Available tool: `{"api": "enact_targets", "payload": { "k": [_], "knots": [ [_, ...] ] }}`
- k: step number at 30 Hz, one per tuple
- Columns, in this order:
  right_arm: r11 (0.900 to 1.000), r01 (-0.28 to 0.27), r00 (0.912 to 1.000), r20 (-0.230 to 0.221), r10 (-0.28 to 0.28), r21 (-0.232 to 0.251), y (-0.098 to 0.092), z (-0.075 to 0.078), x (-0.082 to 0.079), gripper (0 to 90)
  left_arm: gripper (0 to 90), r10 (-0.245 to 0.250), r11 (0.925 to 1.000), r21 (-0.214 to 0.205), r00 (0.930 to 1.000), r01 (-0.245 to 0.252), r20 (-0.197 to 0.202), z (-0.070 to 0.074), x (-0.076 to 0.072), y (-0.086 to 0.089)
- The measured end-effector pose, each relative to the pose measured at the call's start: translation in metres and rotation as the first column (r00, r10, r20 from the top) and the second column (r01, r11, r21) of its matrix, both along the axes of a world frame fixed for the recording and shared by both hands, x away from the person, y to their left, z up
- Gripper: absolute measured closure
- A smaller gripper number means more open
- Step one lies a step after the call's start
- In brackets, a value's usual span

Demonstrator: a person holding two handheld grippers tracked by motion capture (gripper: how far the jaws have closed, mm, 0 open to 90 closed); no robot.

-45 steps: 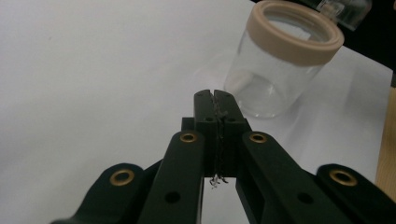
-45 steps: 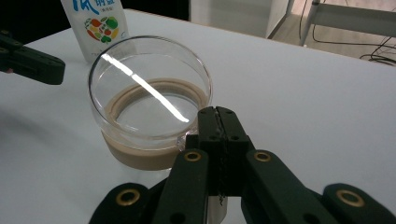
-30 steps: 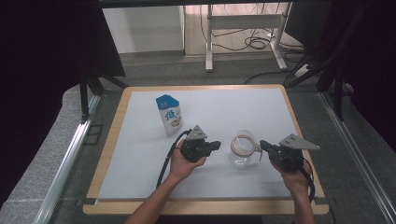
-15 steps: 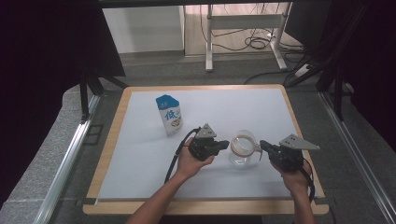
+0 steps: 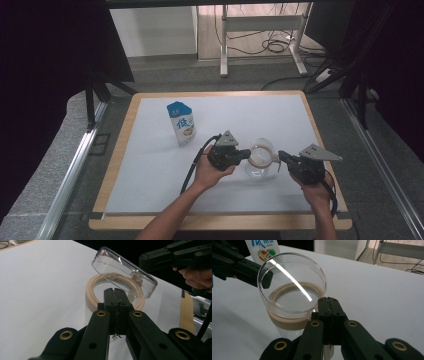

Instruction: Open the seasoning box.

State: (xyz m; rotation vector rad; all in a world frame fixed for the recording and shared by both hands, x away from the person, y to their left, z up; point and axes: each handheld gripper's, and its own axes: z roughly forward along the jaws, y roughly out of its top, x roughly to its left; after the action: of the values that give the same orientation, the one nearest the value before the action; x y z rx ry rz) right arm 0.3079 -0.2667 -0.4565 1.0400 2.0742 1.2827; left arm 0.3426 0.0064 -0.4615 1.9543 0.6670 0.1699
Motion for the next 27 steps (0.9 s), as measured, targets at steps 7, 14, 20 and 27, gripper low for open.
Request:
{"api": "enact_targets", "payload": {
  "k": [7,14,20,27],
  "knots": [
    [0.9994,0.014,0.9999,-0.002,-0.014,0.031,-0.007,0.000,0.001,88.9,90.0,-0.002,1.0000,0.007,1.0000,0.002,0.005,0.002,0.000,-0.002],
    [0.9988,0.024,0.9997,0.003,-0.024,0.042,-0.011,0.001,0.000,87.3,90.0,-0.003,1.0000,0.007,1.0000,0.003,0.007,0.003,0.000,-0.003],
    [0.9966,0.047,0.9989,0.002,-0.047,0.068,-0.022,0.001,0.002,78.3,90.0,-0.006,1.0000,0.006,0.9999,0.006,0.013,0.006,-0.001,-0.005],
    [0.9922,0.098,0.9952,-0.004,-0.097,0.078,-0.031,-0.002,0.005,58.6,90.0,-0.013,0.9999,0.007,0.9997,0.013,0.019,0.009,-0.001,-0.009]
  ]
}}
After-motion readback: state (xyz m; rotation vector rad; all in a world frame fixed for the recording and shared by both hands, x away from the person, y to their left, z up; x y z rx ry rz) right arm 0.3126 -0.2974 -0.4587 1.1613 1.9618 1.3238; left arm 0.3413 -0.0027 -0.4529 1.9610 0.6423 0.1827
